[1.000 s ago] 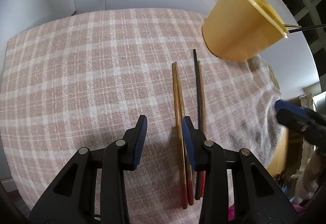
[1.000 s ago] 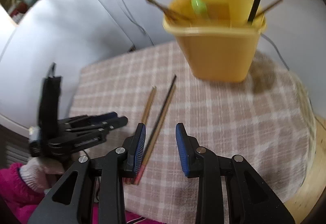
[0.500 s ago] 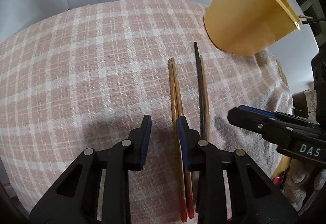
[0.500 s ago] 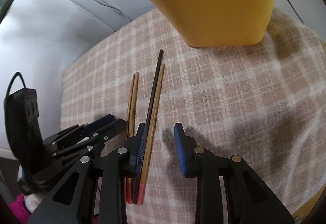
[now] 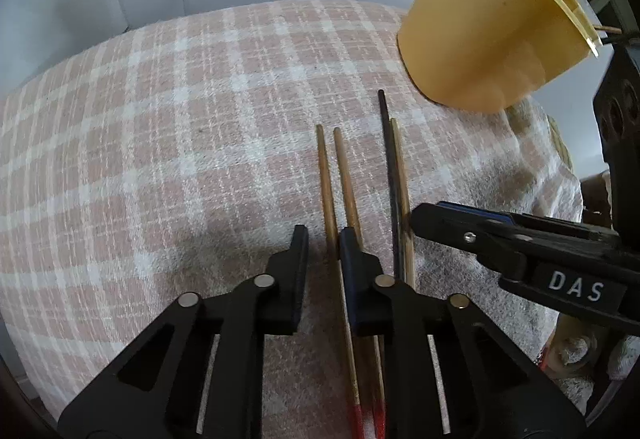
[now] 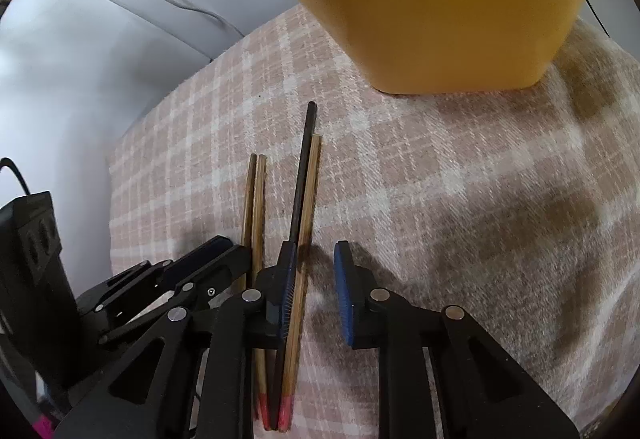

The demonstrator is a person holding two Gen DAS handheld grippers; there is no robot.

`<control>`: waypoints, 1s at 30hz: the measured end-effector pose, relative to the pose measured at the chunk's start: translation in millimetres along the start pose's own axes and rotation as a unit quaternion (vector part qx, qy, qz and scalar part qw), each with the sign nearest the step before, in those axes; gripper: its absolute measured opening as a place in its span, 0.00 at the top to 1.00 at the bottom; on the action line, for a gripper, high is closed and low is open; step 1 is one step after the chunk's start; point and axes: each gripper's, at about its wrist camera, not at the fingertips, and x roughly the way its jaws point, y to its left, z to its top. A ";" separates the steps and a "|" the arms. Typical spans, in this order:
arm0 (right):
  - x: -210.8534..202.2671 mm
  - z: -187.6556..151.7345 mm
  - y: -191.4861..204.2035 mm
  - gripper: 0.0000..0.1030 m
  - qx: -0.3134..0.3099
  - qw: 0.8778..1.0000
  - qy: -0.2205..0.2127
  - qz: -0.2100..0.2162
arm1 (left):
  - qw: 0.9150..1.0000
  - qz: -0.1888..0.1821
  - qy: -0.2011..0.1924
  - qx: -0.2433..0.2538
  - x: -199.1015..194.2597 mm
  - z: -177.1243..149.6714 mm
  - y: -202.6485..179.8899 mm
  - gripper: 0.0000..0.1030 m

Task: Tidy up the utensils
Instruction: 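Close the left tool on a wooden chopstick while the right grasps another wooden chopstick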

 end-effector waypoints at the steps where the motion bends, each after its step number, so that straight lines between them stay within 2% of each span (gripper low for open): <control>1: 2.6 1.1 1.5 0.84 0.000 1.000 0.001 -0.001 | 1.000 0.001 -0.001 0.003 0.8 1.0 -0.9 0.87; 10: 15.5 6.8 10.4 0.86 -0.008 1.000 0.006 -0.016 | 1.000 0.004 -0.009 0.003 4.0 -0.8 -8.8 0.91; 17: 23.1 8.5 26.0 0.87 -0.039 0.999 0.010 -0.035 | 1.000 0.028 -0.007 0.000 1.0 1.5 4.0 0.95; 19: 25.1 8.2 29.9 0.91 -0.047 0.997 0.013 -0.053 | 1.000 0.017 -0.004 -0.013 3.6 2.0 12.2 0.95; 27: 31.1 12.0 37.4 0.92 -0.042 0.996 0.026 -0.079 | 0.999 -0.027 -0.010 -0.038 -1.8 13.5 28.9 0.95; 30: 37.8 17.3 44.6 0.92 -0.040 0.995 0.029 -0.085 | 0.999 -0.030 -0.003 -0.030 2.5 20.3 31.0 0.95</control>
